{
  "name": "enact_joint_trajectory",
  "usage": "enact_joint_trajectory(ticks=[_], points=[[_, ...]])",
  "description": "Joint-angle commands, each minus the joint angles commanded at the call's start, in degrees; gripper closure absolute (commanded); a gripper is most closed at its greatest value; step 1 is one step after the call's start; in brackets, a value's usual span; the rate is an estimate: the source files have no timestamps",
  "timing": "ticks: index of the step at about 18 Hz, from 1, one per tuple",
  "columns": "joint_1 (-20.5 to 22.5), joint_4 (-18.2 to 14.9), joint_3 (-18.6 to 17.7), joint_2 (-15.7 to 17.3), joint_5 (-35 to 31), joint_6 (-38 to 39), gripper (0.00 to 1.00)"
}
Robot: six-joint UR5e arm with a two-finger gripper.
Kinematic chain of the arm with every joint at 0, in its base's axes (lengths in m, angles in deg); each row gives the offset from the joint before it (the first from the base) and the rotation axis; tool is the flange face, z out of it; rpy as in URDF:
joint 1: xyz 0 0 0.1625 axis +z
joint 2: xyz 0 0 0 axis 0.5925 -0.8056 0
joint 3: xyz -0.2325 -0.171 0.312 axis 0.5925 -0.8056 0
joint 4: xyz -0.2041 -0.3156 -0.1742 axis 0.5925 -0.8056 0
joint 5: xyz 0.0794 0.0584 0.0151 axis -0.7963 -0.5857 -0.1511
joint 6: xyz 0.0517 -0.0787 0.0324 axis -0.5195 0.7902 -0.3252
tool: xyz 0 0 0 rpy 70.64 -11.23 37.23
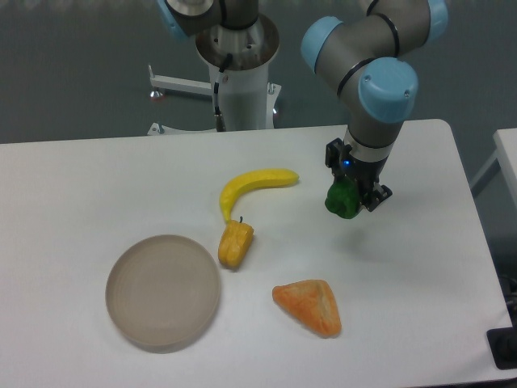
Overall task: Place the green pepper on the table
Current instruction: 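Lower the held green pepper toward the table beside the orange piece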
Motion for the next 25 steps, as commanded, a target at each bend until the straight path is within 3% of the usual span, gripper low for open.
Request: enact_joint_trajectory(ticks=[6,9,10,14,18,23,25], points=[[0.09,0.09,1.49,-1.05,0.35,0.35,0.95],[0.09,0.17,3.59,-3.24,0.7,0.44,0.95],[0.09,0.87,4.13,-3.95,0.7,0.44,0.95],[0.18,8.86,4.83,-8.07,0.79,0.26,0.96],[0.09,11.07,5.98,-10.81,0.88,-0.44,0.95],[-0.17,11.77,7.21,-12.83,0.79,-0.26,0.83],[-0.26,13.79,6.77,-13.36,0.79,-0.26,0.73]])
